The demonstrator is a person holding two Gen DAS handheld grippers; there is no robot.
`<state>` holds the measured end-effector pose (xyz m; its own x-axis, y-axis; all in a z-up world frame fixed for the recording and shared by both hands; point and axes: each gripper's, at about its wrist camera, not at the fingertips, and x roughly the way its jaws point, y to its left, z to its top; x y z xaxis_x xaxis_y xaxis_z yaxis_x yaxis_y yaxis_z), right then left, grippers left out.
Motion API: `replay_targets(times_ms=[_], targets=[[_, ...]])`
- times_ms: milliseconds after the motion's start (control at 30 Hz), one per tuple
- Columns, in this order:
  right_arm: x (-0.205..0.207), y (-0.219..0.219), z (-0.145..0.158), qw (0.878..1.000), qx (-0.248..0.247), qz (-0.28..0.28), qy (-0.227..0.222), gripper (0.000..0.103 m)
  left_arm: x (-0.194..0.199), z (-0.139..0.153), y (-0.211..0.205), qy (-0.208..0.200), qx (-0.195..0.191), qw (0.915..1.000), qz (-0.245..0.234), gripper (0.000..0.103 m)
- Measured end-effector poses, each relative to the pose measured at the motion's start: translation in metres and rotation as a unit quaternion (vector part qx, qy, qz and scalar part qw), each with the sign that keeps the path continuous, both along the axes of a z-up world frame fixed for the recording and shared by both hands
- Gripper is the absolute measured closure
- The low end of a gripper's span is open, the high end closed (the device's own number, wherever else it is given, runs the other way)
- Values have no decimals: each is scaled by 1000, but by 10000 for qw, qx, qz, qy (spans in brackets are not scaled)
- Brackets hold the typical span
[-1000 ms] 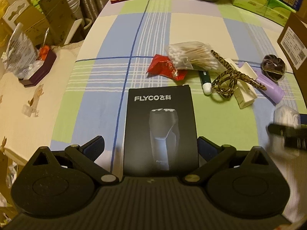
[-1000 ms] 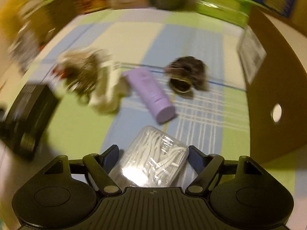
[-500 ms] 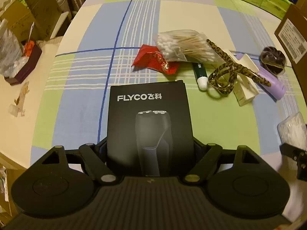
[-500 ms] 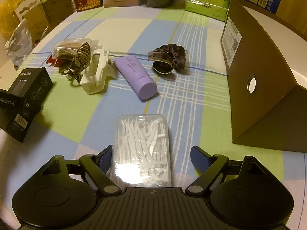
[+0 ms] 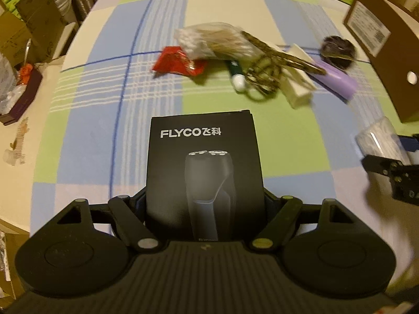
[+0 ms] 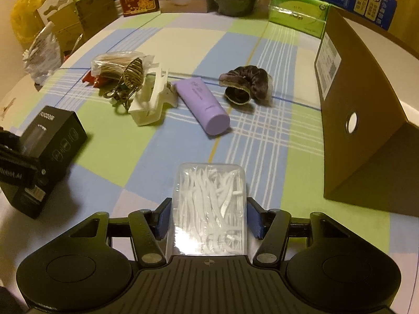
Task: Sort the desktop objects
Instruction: 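Carry both held boxes over the open brown cardboard box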
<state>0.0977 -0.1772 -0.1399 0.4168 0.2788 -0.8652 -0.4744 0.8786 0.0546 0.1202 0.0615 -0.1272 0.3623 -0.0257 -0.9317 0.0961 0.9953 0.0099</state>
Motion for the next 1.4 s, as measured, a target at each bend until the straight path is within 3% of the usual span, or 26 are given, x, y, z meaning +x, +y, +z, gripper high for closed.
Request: replay_targets(times_ms=[133, 533, 1000, 1400], targets=[[-4, -14, 6, 9995, 252, -73, 189, 48, -10, 8, -10, -76, -46, 9998, -154, 27], [-17, -75, 52, 9964, 827, -149, -56, 48, -26, 68, -64, -680, -254, 9959, -536, 27], [-14, -185, 116, 9913, 1027, -446, -690, 48, -14, 126, -190, -1246, -878, 9809, -1209, 27], [33, -272, 151, 9857, 913, -824, -1156, 48, 27, 141, -297, -1398, -1134, 9729, -1449, 27]])
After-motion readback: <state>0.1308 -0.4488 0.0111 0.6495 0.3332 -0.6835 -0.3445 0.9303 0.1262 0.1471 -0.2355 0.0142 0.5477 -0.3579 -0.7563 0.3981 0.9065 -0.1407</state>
